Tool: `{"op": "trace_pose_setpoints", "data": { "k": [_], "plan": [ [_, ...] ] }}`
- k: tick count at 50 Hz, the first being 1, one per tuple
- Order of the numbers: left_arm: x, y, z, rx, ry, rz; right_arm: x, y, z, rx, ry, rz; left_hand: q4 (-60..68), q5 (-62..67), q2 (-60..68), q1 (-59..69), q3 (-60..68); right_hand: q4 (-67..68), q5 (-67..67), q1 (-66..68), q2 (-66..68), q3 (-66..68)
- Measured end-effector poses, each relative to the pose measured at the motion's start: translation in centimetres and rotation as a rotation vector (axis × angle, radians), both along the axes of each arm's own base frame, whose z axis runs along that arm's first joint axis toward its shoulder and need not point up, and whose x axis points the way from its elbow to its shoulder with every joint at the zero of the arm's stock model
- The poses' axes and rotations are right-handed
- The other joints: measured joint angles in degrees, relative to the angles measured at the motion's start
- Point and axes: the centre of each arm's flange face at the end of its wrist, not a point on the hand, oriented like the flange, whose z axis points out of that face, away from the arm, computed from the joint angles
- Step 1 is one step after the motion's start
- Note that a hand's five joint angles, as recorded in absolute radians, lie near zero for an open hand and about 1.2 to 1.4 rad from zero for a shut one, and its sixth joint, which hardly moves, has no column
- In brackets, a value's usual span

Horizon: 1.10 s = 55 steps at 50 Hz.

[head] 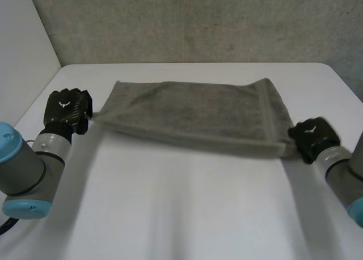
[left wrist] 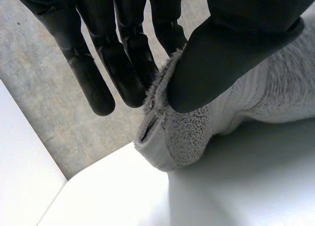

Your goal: Fold the towel.

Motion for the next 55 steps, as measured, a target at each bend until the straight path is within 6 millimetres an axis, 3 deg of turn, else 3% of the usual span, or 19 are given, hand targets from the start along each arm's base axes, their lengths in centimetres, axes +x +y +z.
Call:
{"op": "trace_pose_setpoints", "data": {
  "k": [7,15,18,21,23,30,34,40,46,55],
  "plan": [
    [0.7,2.0,3.3,-0.027,-0.057,0.014,-1.1,0.2,4.9,-0.131,-0.031,-0.026,0.00,0.00,0.00,0.00,0.00,0.00,0.00,0.00,0.00,0.00],
    [3.4,6.4,8.7,-0.058,-0.174,0.065,-3.2,2.6,11.1,-0.122,-0.084,0.009,0.00,0.00,0.00,0.00,0.00,0.01,0.00,0.00,0.13,0.00],
    [4.1,7.7,9.8,-0.056,-0.188,0.056,-4.1,3.3,13.6,-0.149,-0.110,0.011,0.00,0.00,0.00,0.00,0.00,0.01,0.00,0.00,0.13,0.00],
    [4.4,8.3,9.9,-0.038,-0.192,0.039,-4.5,3.8,14.5,-0.137,-0.124,0.012,0.00,0.00,0.00,0.00,0.00,0.01,0.00,0.00,0.13,0.00],
    [4.5,8.5,9.6,-0.018,-0.192,0.023,-4.6,4.0,14.4,-0.103,-0.132,0.011,0.00,0.00,0.00,0.00,0.00,0.01,0.00,0.00,0.13,0.00],
    [4.4,7.5,5.7,0.124,-0.193,-0.024,-4.5,3.3,10.3,0.111,-0.095,0.021,0.00,0.00,0.00,0.00,0.00,0.01,0.05,0.01,0.61,0.00],
    [3.9,5.8,2.6,0.221,-0.198,-0.051,-3.6,2.4,7.1,0.206,-0.024,0.060,0.00,0.00,0.00,0.00,0.00,0.02,0.29,0.01,0.63,0.00],
    [3.0,3.2,-0.2,0.286,-0.199,-0.079,-1.9,0.6,4.1,0.240,0.037,0.075,0.00,0.00,0.00,0.00,0.00,0.03,0.35,0.01,0.63,0.00],
    [1.8,-0.1,-1.1,0.264,-0.195,-0.094,-0.1,-2.3,3.1,0.138,0.050,0.065,0.00,0.00,0.00,0.00,0.00,0.03,0.36,0.01,0.63,0.00],
    [0.7,-5.0,-0.8,0.165,-0.198,-0.014,3.0,-7.1,4.3,-0.097,-0.029,0.064,0.00,0.00,0.00,0.00,0.00,0.04,0.37,0.01,0.63,0.00]
  ]
}}
